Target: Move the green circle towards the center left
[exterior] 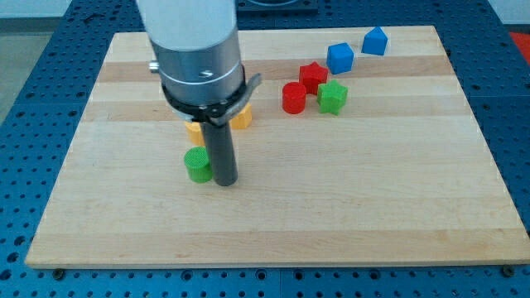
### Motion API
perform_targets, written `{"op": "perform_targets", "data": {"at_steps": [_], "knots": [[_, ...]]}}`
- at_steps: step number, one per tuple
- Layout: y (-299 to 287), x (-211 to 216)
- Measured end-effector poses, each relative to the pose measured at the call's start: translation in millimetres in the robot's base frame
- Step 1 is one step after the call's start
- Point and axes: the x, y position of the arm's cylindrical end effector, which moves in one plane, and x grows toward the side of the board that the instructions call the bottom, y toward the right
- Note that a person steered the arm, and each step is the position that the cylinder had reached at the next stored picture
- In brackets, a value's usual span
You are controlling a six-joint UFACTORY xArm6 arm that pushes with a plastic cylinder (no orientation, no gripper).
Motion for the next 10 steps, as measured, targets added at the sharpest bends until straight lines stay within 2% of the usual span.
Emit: {"op": "perform_targets", "data": {"at_steps": [1, 3, 4, 8, 10], "knots": [[22.1, -8.4], [-5.4, -24.7], [-33.1, -17.8], [-65.1, 29.5], [-74.3, 5.8]]}}
